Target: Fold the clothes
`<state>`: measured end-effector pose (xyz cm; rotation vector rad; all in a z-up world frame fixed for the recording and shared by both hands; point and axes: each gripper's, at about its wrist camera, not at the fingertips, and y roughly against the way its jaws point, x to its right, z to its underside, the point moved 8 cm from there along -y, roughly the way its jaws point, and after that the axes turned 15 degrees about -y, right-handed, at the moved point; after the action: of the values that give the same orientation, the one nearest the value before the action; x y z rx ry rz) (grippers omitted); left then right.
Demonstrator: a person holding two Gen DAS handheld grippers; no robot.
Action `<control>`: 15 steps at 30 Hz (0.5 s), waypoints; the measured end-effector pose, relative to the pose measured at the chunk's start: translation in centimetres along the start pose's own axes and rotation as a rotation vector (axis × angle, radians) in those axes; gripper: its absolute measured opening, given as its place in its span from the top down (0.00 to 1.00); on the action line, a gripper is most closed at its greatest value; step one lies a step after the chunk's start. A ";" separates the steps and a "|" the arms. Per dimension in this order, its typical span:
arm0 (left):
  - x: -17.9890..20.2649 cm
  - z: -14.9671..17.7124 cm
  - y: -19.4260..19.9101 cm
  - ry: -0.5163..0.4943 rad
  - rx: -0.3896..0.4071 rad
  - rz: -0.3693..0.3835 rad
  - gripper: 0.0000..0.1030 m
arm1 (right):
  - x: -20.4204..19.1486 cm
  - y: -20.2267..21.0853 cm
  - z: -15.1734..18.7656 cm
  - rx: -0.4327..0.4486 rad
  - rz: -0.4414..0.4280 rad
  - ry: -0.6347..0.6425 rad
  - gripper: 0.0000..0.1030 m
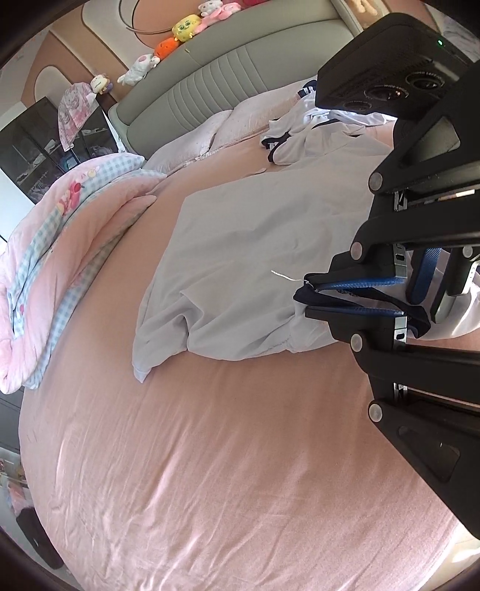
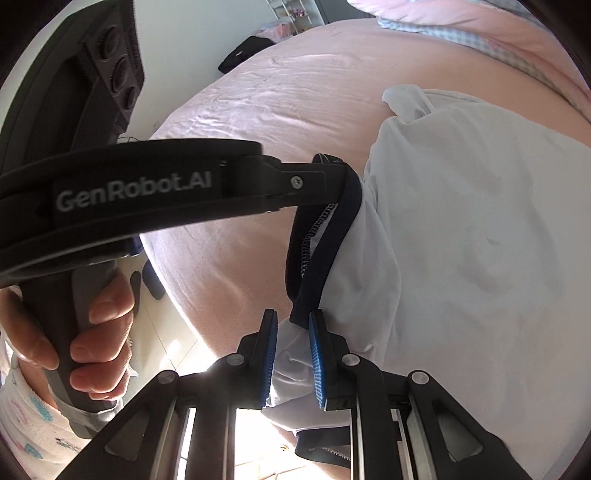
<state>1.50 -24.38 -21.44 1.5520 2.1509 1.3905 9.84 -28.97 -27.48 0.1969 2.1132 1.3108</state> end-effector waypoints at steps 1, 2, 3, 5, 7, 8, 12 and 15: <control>-0.1 0.1 0.1 0.002 -0.002 0.001 0.93 | 0.2 -0.3 -0.1 -0.004 0.004 -0.015 0.84; -0.1 0.2 0.1 0.005 -0.003 0.000 0.93 | 0.4 -0.5 -0.2 -0.007 0.006 -0.031 0.84; -0.1 0.2 0.1 0.007 -0.005 0.000 0.93 | 0.5 -0.7 -0.3 -0.009 0.007 -0.048 0.84; 0.1 0.3 0.0 0.003 -0.008 0.001 0.93 | 0.8 -0.9 -0.6 -0.012 0.008 -0.084 0.84; 0.2 0.3 0.0 -0.006 -0.012 -0.005 0.93 | 0.9 -1.1 -0.7 -0.012 0.010 -0.105 0.85; 0.3 0.3 0.0 -0.011 -0.015 -0.010 0.93 | 0.9 -1.2 -0.7 -0.014 0.010 -0.111 0.86; 0.2 0.2 0.1 -0.020 -0.015 -0.021 0.93 | 1.1 -1.4 -0.5 -0.026 -0.016 -0.135 0.93; -0.1 0.1 0.4 -0.005 -0.008 -0.017 0.93 | 1.0 -1.2 -0.5 -0.046 -0.106 -0.193 0.94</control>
<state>1.86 -24.41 -21.23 1.5294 2.1475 1.3869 8.99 -29.45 -28.81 0.1820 1.9037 1.2268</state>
